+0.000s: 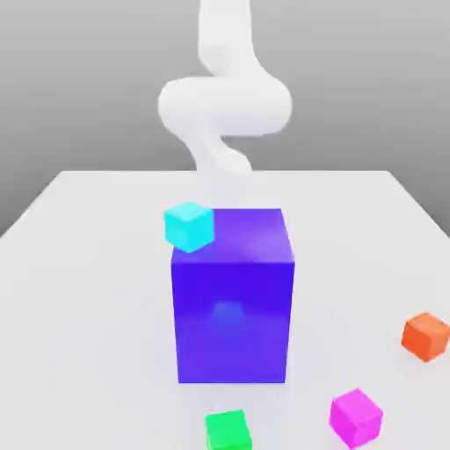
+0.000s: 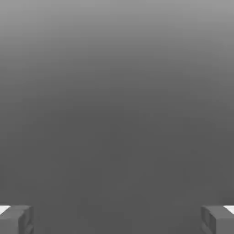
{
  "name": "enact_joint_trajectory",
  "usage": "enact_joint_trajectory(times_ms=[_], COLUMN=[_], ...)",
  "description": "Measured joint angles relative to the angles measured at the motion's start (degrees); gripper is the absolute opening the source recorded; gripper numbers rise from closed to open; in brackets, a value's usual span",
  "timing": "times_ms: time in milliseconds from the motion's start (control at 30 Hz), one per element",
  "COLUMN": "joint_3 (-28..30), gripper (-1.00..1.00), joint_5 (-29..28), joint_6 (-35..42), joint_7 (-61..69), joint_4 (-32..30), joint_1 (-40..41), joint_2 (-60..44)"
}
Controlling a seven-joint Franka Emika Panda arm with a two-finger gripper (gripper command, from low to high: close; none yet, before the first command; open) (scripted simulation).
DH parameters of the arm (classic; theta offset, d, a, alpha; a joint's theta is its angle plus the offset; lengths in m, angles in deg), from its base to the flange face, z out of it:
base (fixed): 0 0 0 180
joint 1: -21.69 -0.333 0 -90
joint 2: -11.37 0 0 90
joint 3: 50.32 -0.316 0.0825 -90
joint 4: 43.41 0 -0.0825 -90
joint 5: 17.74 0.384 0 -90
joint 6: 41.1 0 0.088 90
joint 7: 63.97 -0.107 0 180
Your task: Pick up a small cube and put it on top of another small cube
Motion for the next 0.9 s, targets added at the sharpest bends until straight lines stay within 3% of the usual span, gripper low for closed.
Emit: enact_joint_trajectory(times_ms=[500, 700, 900], joint_3=[-2.3, -3.8, -3.2], gripper=[0.00, 0.00, 0.00], joint_5=[5.8, 3.6, -2.3], joint_6=[-11.4, -16.1, -21.1], joint_7=[7.6, 7.3, 4.4], joint_4=[-3.2, -4.6, -5.8], joint_1=[-8.9, -12.3, -15.5], joint_2=[-31.6, -43.9, -56.1])
